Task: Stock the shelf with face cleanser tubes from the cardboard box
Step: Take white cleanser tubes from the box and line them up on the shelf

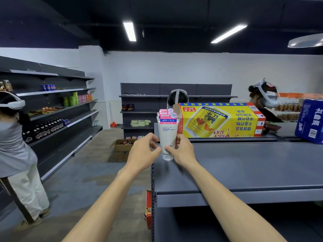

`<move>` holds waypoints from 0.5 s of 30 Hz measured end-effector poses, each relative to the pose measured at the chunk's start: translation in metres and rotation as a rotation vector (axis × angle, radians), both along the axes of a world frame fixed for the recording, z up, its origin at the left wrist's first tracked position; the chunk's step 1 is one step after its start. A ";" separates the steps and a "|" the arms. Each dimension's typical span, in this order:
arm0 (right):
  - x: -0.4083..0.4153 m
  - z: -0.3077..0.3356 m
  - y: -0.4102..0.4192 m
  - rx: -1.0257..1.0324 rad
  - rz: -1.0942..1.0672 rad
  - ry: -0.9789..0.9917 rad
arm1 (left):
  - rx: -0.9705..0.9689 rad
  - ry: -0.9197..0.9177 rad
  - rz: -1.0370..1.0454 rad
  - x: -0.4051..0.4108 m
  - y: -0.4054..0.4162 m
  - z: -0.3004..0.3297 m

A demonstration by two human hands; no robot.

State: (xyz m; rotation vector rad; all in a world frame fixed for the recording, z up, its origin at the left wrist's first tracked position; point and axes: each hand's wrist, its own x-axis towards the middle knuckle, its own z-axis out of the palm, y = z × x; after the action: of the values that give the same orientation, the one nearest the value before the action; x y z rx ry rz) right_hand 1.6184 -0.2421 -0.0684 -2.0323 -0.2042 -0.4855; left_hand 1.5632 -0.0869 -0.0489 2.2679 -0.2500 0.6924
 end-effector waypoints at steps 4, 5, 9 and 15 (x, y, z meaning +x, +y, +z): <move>0.002 0.000 0.002 -0.016 -0.005 -0.012 | 0.023 0.009 0.008 -0.002 0.002 0.001; 0.002 0.000 0.002 -0.020 -0.007 -0.012 | 0.023 0.011 0.010 -0.002 0.003 0.001; 0.003 0.000 0.000 -0.022 -0.004 0.000 | 0.030 0.007 0.015 -0.002 0.002 0.002; -0.004 0.000 -0.005 -0.011 0.018 0.059 | 0.041 0.008 0.010 -0.005 -0.005 0.004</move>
State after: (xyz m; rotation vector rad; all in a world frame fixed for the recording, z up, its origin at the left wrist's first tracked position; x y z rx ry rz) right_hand 1.6141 -0.2467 -0.0681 -2.0509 -0.1896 -0.4136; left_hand 1.5586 -0.0916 -0.0448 2.3116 -0.2508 0.6890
